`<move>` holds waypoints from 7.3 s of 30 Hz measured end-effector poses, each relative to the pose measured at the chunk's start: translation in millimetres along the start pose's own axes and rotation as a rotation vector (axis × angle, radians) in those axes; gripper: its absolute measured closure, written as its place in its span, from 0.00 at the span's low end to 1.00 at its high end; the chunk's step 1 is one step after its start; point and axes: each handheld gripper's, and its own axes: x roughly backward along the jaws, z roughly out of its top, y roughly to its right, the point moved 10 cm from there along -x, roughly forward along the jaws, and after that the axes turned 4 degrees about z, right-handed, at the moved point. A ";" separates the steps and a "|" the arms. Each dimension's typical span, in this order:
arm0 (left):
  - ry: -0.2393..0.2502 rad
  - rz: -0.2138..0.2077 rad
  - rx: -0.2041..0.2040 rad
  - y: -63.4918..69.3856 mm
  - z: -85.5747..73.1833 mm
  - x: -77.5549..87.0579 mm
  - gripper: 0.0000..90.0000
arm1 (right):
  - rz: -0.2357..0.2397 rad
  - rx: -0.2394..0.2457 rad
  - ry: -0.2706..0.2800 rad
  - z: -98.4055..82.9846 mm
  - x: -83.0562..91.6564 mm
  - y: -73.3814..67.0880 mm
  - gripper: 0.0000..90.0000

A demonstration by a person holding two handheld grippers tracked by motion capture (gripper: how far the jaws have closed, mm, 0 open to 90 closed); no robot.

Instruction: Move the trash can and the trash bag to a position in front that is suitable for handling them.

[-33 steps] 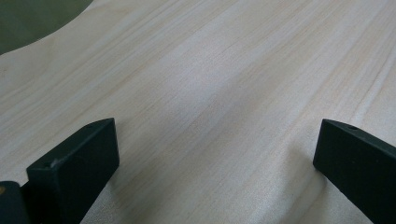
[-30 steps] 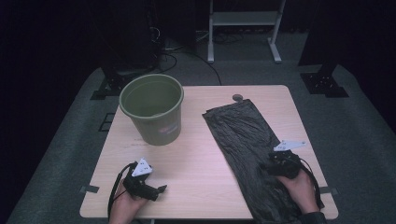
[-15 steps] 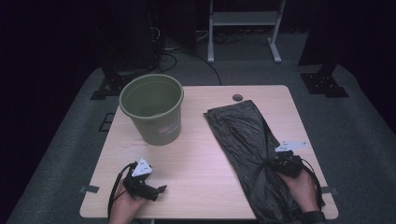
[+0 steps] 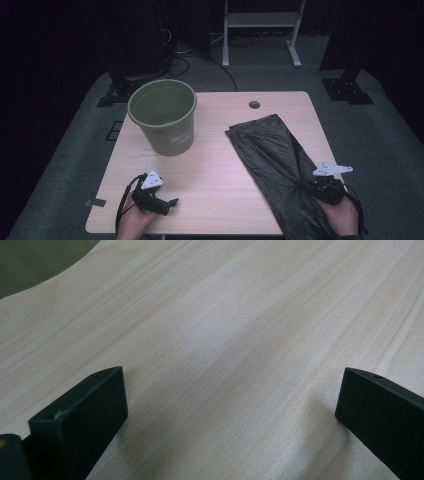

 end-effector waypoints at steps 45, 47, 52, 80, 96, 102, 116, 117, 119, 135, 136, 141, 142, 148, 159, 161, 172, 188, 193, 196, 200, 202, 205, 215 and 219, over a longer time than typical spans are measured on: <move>0.098 0.029 0.076 -28.5 43.7 45.2 0.00 | -0.053 -0.016 0.024 1.5 -29.1 10.2 0.07; 0.100 0.035 0.083 -32.0 46.8 49.3 0.00 | -0.053 -0.016 0.024 1.5 -29.1 10.2 0.07; 0.108 0.038 0.091 -39.3 57.6 60.3 0.00 | -0.053 -0.016 0.024 1.5 -29.1 10.2 0.07; 0.136 0.071 0.102 -62.6 129.3 107.3 0.00 | -0.053 -0.015 0.023 1.4 -29.1 10.3 0.07; 0.178 0.100 0.113 -91.4 165.7 122.9 0.00 | -0.053 -0.015 0.023 1.4 -29.1 10.3 0.07; 0.173 0.118 0.121 -106.3 173.1 119.8 0.00 | -0.053 -0.015 0.024 1.4 -29.1 10.3 0.07; 0.147 0.176 0.135 -138.3 178.5 112.5 0.00 | -0.053 -0.015 0.024 1.4 -29.1 10.3 0.07; 0.139 0.180 0.137 -142.0 178.1 110.8 0.00 | -0.053 -0.015 0.024 1.4 -29.1 10.3 0.07; 0.135 0.181 0.139 -143.8 177.8 109.9 0.00 | -0.054 -0.015 0.024 1.4 -29.2 10.3 0.07; 0.105 0.208 0.193 -175.0 166.8 95.6 0.00 | -0.055 -0.013 0.025 1.5 -29.2 10.6 0.07; 0.101 0.207 0.198 -176.2 165.4 94.3 0.00 | -0.054 -0.016 0.024 1.4 -29.1 10.3 0.07; 0.106 0.187 0.223 -179.9 162.9 90.3 0.00 | -0.054 -0.016 0.024 1.4 -29.1 10.3 0.07; 0.107 0.183 0.223 -179.8 163.1 89.5 0.00 | -0.054 -0.016 0.024 1.4 -29.1 10.3 0.07; 0.101 0.177 0.227 -179.6 163.5 85.0 0.00 | -0.054 -0.016 0.024 1.4 -29.1 10.3 0.07; 0.107 0.159 0.214 -172.3 166.9 82.2 0.00 | -0.055 -0.017 0.024 1.3 -29.1 10.2 0.07; 0.108 0.156 0.213 -171.2 167.4 81.5 0.00 | -0.055 -0.017 0.024 1.3 -29.1 10.3 0.07; 0.098 0.106 0.177 -148.7 175.1 73.0 0.00 | -0.055 -0.016 0.024 1.4 -29.1 10.3 0.07; 0.068 0.025 0.080 -94.5 188.2 62.8 0.00 | -0.055 -0.017 0.024 1.4 -29.1 10.2 0.07; 0.087 -0.003 0.087 -84.2 189.6 60.8 0.00 | -0.055 -0.018 0.024 1.4 -29.1 10.2 0.07; 0.102 -0.049 0.105 -75.4 189.2 58.0 0.00 | -0.055 -0.017 0.025 1.5 -29.1 10.3 0.07; 0.090 -0.087 0.085 -63.4 187.0 55.5 0.00 | -0.054 -0.020 0.023 1.3 -29.1 10.0 0.07; 0.093 -0.093 0.078 -57.4 186.5 55.2 0.00 | -0.055 -0.018 0.024 1.4 -29.1 10.2 0.07; 0.098 -0.113 0.081 -51.2 185.9 55.7 0.00 | -0.055 -0.018 0.024 1.4 -29.1 10.2 0.07; 0.080 -0.154 0.048 -30.6 181.6 60.4 0.00 | -0.055 -0.017 0.024 1.4 -29.1 10.2 0.07; 0.080 -0.168 0.040 -21.1 179.0 63.5 0.00 | -0.055 -0.017 0.024 1.4 -29.1 10.3 0.07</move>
